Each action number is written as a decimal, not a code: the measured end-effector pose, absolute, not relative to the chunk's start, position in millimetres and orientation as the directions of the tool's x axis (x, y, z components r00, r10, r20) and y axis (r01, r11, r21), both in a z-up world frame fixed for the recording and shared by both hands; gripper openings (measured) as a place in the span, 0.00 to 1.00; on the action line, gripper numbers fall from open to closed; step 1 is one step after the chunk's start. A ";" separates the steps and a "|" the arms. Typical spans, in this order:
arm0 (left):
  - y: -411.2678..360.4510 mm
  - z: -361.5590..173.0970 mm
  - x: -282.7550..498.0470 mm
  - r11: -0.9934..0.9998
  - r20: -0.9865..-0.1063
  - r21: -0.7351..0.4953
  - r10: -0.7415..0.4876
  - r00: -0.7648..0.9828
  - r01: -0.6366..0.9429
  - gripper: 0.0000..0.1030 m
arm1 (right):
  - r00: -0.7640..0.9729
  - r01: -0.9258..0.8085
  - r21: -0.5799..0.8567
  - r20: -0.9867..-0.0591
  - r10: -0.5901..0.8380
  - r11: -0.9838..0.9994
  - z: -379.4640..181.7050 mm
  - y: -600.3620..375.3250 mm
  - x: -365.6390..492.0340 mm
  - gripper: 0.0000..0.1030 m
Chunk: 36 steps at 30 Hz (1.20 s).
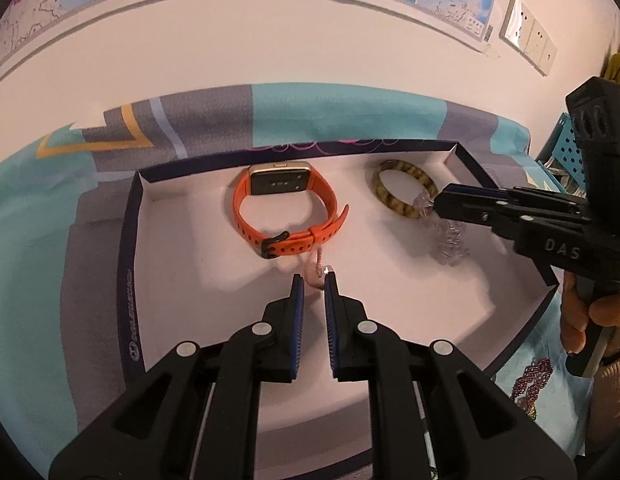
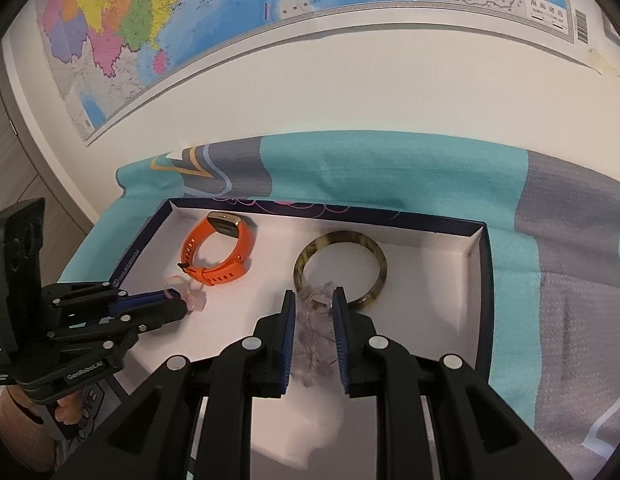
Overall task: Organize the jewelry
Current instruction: 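Carry the pink ring with the left tool into the box while the right tool releases the crystal bracelet there, then withdraw both open tools from the box back toward the remaining jewelry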
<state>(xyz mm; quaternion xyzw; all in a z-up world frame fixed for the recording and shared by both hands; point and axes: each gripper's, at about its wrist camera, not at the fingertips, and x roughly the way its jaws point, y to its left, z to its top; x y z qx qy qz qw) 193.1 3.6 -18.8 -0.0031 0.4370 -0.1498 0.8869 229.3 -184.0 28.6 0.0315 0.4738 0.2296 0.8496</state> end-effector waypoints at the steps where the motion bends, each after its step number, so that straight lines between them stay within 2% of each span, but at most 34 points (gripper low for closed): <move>1: 3.8 -19.3 193.2 0.956 -0.775 -0.135 -0.267 0.573 0.262 0.11 | 0.444 -0.363 0.270 -0.791 0.421 0.892 28.5 -183.1 229.5 0.17; 5: 4.5 -20.0 193.9 0.959 -0.775 -0.130 -0.256 0.577 0.251 0.11 | 0.443 -0.363 0.267 -0.793 0.418 0.893 27.5 -181.4 230.1 0.17; 8: 7.1 -18.0 191.7 0.964 -0.773 -0.119 -0.239 0.588 0.236 0.16 | 0.452 -0.356 0.274 -0.786 0.421 0.894 30.3 -186.0 227.5 0.17; 10: 9.3 -14.0 188.1 0.969 -0.766 -0.106 -0.222 0.604 0.222 0.28 | 0.460 -0.352 0.274 -0.782 0.420 0.895 34.1 -189.2 225.2 0.17; 13: 12.0 -3.4 178.6 0.976 -0.745 -0.071 -0.189 0.640 0.206 0.38 | 0.481 -0.363 0.268 -0.766 0.426 0.892 46.8 -196.0 214.3 0.19; 19: 18.6 21.1 148.1 0.979 -0.686 -0.029 -0.167 0.709 0.203 0.45 | 0.504 -0.426 0.244 -0.736 0.452 0.871 72.6 -208.9 171.8 0.29; 26: 27.6 37.2 95.3 0.964 -0.630 -0.034 -0.224 0.743 0.263 0.49 | 0.488 -0.464 0.234 -0.738 0.467 0.854 76.7 -227.9 116.8 0.33; 36: 26.6 10.6 54.4 0.951 -0.665 -0.073 -0.270 0.696 0.300 0.50 | 0.427 -0.409 0.248 -0.799 0.424 0.878 38.5 -244.6 75.8 0.33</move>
